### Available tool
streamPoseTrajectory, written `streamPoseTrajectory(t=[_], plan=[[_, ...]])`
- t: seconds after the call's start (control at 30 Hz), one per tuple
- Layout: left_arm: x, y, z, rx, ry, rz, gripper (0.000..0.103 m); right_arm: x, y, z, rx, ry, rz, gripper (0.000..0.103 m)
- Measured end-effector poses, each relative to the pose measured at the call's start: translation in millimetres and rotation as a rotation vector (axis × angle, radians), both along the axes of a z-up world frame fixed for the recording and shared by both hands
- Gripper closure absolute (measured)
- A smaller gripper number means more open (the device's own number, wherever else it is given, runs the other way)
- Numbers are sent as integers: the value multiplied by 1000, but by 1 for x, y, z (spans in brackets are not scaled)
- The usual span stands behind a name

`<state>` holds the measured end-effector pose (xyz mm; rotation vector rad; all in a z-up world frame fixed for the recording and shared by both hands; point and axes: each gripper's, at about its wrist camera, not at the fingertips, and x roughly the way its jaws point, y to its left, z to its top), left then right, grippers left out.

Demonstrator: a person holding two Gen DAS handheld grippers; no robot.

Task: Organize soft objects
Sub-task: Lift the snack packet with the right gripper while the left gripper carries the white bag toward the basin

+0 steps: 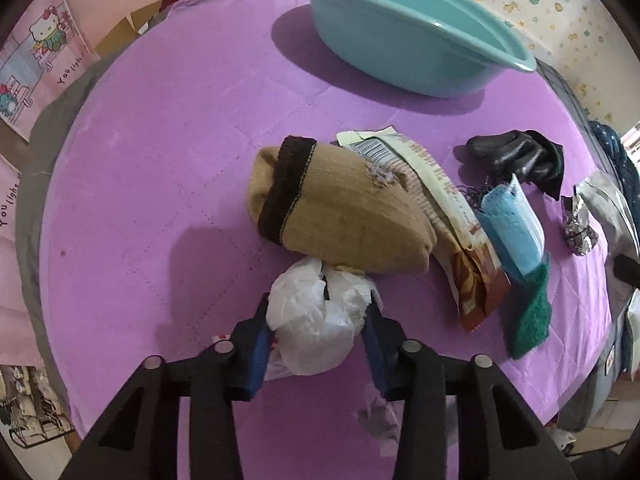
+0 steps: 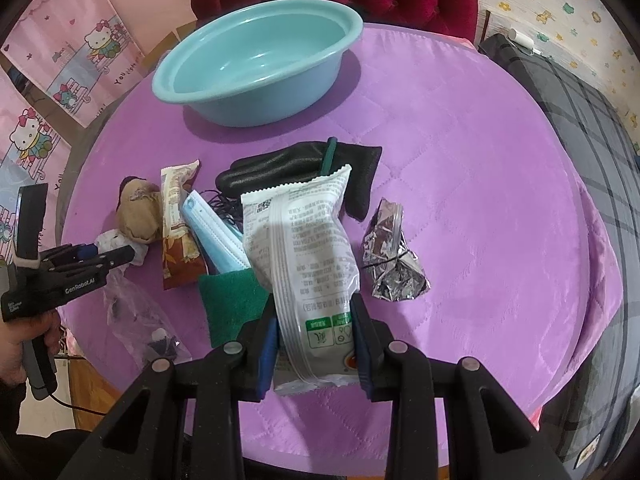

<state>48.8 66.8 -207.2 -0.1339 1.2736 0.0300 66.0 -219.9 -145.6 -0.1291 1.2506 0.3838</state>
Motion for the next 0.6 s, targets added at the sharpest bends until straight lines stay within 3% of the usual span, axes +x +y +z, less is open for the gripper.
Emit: streamPoseTrajectory(t=[0.6], plan=[[-36,-10,65,5,-121,-5,62,3,10,13,29,-25,75,68]])
